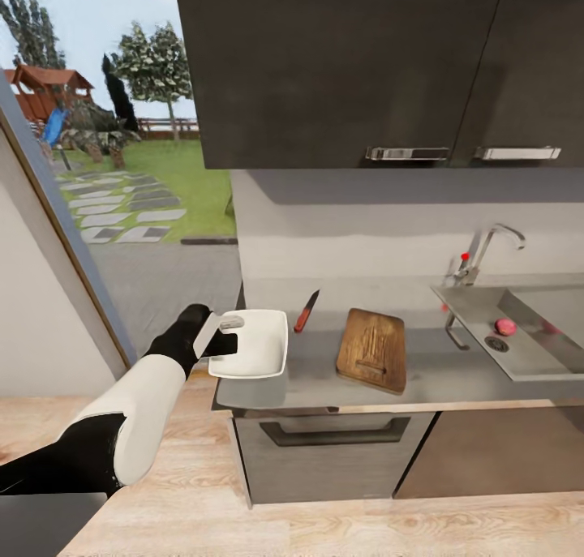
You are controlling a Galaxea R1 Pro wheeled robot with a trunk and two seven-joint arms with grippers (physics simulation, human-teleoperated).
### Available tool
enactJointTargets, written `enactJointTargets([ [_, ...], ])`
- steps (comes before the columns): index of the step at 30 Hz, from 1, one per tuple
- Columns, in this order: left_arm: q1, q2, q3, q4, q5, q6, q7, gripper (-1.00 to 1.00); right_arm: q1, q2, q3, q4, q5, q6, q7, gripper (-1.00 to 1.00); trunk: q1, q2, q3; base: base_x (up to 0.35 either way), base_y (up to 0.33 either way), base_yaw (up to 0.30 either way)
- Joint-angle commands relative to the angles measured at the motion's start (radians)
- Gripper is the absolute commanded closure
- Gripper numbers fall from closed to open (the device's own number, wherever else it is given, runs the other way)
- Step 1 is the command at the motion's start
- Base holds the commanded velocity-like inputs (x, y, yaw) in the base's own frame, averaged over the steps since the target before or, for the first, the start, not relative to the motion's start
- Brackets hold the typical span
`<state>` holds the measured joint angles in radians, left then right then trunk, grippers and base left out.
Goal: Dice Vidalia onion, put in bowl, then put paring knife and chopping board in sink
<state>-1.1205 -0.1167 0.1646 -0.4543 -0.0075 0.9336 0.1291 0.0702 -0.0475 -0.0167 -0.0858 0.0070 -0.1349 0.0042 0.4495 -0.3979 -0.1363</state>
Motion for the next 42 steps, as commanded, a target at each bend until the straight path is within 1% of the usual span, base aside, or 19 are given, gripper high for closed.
enactJointTargets([
  [1,-0.001,-0.001,0.007,-0.001,0.001,0.004,0.004,1.00,0.000,0.000,-0.002,-0.002,0.001,-0.002,0.000,-1.00,0.001,-0.002,-0.003,0.000,0.000,0.000],
  [6,-0.001,-0.001,0.007,-0.001,0.001,0.004,0.004,1.00,0.000,0.000,-0.002,-0.002,0.001,-0.002,0.000,-1.00,0.001,-0.002,-0.009,0.000,0.000,0.000],
  [26,-0.001,-0.001,0.009,0.000,0.002,0.011,0.007,1.00,0.000,0.000,-0.002,-0.002,0.001,-0.002,0.000,-1.00,0.001,-0.002,-0.010,0.000,0.000,0.000],
  [36,-0.001,-0.001,0.009,0.000,0.002,0.011,0.007,1.00,0.000,0.000,-0.002,-0.002,0.001,-0.001,0.000,-1.00,0.001,-0.002,-0.023,0.000,0.000,0.000],
  [42,-0.001,-0.001,0.008,0.001,0.002,0.012,0.007,1.00,0.000,0.000,-0.002,-0.002,0.001,-0.001,0.000,-1.00,0.001,-0.002,-0.026,0.000,0.000,0.000],
])
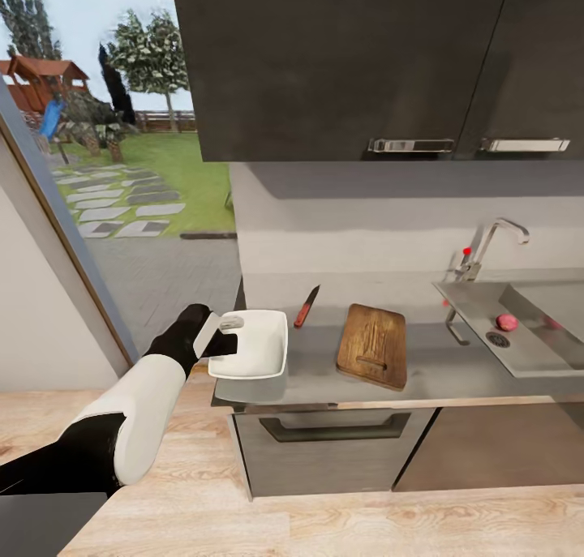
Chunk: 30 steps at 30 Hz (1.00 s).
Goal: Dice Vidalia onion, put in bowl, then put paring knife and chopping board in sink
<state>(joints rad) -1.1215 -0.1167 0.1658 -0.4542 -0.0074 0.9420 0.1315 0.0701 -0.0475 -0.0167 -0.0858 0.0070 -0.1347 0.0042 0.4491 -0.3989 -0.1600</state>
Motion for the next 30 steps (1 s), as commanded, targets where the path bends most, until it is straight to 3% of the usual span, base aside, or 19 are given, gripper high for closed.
enactJointTargets([
  [1,0.000,-0.001,0.007,0.001,0.002,0.003,0.005,1.00,0.000,0.000,-0.002,-0.002,0.001,-0.002,0.000,-1.00,0.001,-0.001,-0.002,0.000,0.000,0.000],
  [30,0.000,-0.028,0.007,0.000,0.001,0.002,0.005,1.00,0.000,0.000,-0.002,-0.002,0.001,-0.002,0.000,-1.00,0.001,-0.001,-0.003,0.000,0.000,0.000],
])
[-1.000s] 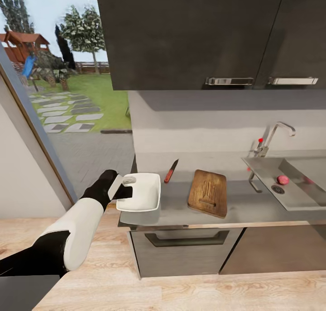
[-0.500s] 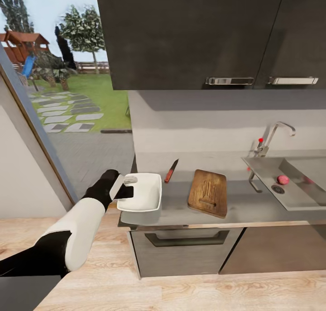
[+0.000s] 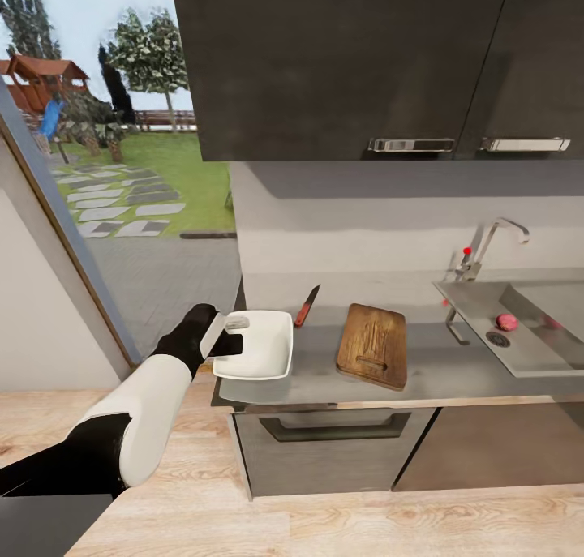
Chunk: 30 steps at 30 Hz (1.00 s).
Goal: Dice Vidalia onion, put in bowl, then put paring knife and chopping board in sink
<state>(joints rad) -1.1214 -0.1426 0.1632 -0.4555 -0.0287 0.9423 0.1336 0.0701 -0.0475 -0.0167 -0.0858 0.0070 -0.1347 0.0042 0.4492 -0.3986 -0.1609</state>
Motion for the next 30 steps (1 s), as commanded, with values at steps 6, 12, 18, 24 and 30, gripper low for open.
enactJointTargets([
  [6,0.000,-0.001,0.010,0.001,0.023,0.000,0.003,1.00,0.000,0.000,-0.002,-0.002,0.001,-0.001,0.000,-1.00,0.001,-0.001,-0.002,0.000,-0.022,0.000],
  [12,0.000,0.000,0.010,0.001,0.023,0.000,0.003,1.00,0.000,0.000,-0.002,-0.002,0.001,-0.001,0.000,-1.00,0.001,-0.001,-0.002,0.000,-0.214,0.000],
  [18,0.000,0.000,0.010,0.001,0.023,0.000,0.003,1.00,0.000,0.000,-0.002,-0.002,0.001,-0.002,0.000,-1.00,0.001,-0.001,-0.002,0.000,-0.059,0.000],
  [24,0.000,0.000,0.010,0.001,0.023,0.000,0.003,1.00,0.000,0.000,-0.002,-0.002,0.001,-0.001,0.000,-1.00,0.001,-0.001,-0.002,0.000,-0.004,0.000],
  [30,0.000,0.001,0.012,0.001,0.023,0.000,0.003,1.00,0.000,0.000,-0.002,-0.002,0.001,-0.001,0.000,-1.00,0.001,-0.001,-0.002,0.000,0.000,0.000],
])
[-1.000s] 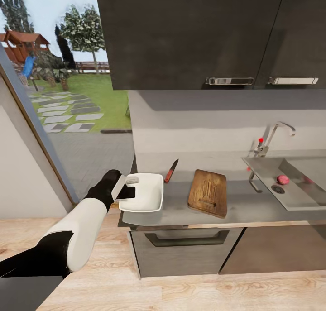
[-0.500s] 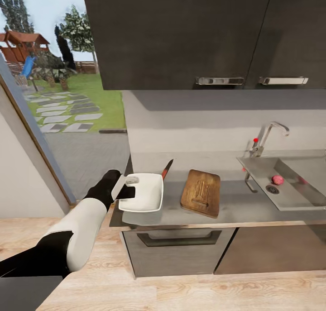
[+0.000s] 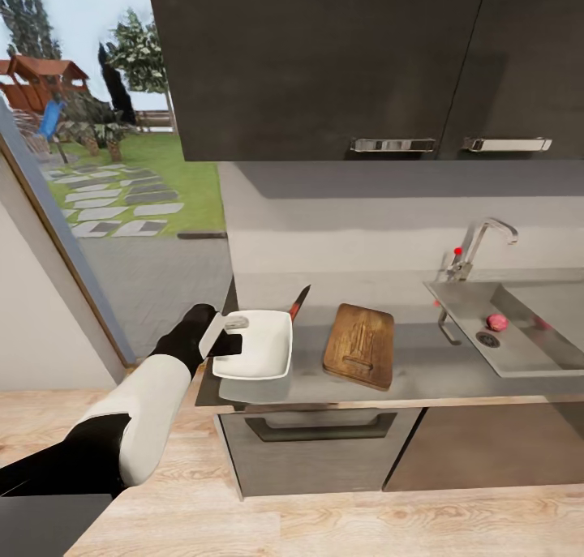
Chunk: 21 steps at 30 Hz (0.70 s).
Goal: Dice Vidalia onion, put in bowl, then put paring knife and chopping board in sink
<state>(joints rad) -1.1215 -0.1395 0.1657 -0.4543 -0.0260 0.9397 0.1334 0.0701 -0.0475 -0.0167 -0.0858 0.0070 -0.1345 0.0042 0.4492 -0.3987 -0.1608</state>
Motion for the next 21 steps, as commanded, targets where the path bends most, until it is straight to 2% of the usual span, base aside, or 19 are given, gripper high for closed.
enactJointTargets([
  [1,0.000,-0.002,0.009,0.000,0.020,0.002,0.003,1.00,0.000,0.000,-0.002,-0.002,0.001,-0.001,0.000,-1.00,0.001,-0.001,-0.002,0.000,0.000,0.000],
  [21,0.000,0.003,0.009,0.000,0.021,0.004,0.003,1.00,0.000,0.000,-0.002,-0.002,0.001,-0.002,0.000,-1.00,0.001,-0.001,-0.002,0.000,0.000,0.000],
])
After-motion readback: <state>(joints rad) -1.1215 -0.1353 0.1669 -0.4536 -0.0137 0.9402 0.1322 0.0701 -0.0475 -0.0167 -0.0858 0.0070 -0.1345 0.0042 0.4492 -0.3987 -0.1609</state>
